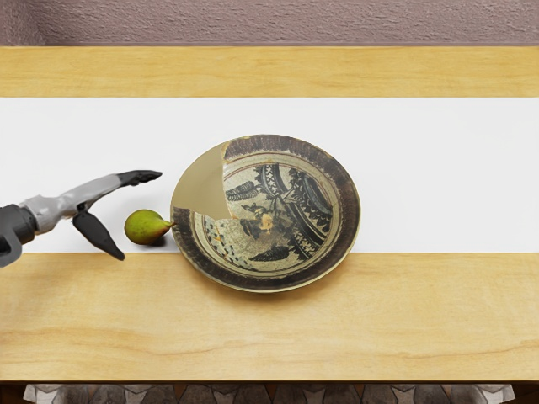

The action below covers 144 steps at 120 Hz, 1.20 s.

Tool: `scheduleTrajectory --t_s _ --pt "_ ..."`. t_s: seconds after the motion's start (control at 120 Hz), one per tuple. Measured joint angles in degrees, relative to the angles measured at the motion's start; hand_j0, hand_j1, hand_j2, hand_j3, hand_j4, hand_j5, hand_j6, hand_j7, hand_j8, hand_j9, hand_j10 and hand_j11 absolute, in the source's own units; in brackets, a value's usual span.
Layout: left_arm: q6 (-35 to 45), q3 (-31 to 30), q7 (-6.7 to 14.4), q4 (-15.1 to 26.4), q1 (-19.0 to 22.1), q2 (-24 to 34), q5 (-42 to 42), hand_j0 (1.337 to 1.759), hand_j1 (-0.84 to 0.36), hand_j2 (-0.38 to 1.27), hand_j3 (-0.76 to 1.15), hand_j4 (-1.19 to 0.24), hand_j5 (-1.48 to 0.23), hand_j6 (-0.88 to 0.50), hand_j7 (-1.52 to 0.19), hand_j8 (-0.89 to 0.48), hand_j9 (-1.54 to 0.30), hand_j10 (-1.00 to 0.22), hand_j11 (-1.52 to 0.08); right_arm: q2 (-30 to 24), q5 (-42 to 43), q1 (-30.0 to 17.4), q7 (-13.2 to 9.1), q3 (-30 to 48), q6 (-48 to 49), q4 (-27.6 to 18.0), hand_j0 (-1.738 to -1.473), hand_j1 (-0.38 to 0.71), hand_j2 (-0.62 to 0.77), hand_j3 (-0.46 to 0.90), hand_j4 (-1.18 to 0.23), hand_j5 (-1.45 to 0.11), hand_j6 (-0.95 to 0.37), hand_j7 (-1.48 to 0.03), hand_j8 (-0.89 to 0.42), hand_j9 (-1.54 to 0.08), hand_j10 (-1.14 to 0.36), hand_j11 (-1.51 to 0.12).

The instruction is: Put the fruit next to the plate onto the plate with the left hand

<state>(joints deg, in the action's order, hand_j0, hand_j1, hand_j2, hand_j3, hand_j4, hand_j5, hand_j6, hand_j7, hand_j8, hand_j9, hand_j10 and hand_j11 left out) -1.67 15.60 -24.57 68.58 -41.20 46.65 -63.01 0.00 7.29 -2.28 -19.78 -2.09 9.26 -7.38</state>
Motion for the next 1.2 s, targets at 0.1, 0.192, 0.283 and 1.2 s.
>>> scheduleTrajectory --t_s 0.1,0.192,0.283,1.2 --pt "0.0 -0.1 -0.1 -0.7 0.0 -0.9 0.0 1.658 0.21 0.03 0.0 -0.12 -0.15 -0.12 -0.15 -0.12 -0.15 -0.12 -0.15 0.0 0.0 0.0 0.0 0.0 0.0 0.0 -1.658 -0.35 0.0 0.0 0.0 0.0 0.0 0.0 0.0 0.0 0.0 0.0" --pt "0.0 -0.2 -0.1 -1.3 0.0 -1.6 0.0 1.658 0.21 0.03 0.0 -0.12 -0.15 -0.13 -0.15 -0.12 -0.15 -0.12 -0.15 0.0 0.0 0.0 0.0 0.0 0.0 0.0 -1.658 -0.35 0.0 0.0 0.0 0.0 0.0 0.0 0.0 0.0 0.0 0.0" --pt "0.1 -0.2 -0.1 -1.7 -0.2 -1.8 0.0 1.658 0.21 0.03 0.0 -0.12 -0.15 -0.13 -0.15 -0.13 -0.15 -0.12 -0.15 0.0 0.0 0.0 0.0 0.1 0.0 0.0 -1.658 -0.35 0.0 0.0 0.0 0.0 0.0 0.0 0.0 0.0 0.0 0.0" --pt "-2.2 -0.2 0.2 -3.3 -0.5 -3.1 0.2 1.658 0.06 0.05 0.0 -0.25 -0.32 -0.25 -0.32 -0.25 -0.32 -0.25 -0.32 0.0 0.0 0.1 0.0 0.0 0.0 0.1 -1.658 -0.35 0.0 0.0 0.0 0.0 0.0 0.0 0.0 0.0 0.0 0.0"
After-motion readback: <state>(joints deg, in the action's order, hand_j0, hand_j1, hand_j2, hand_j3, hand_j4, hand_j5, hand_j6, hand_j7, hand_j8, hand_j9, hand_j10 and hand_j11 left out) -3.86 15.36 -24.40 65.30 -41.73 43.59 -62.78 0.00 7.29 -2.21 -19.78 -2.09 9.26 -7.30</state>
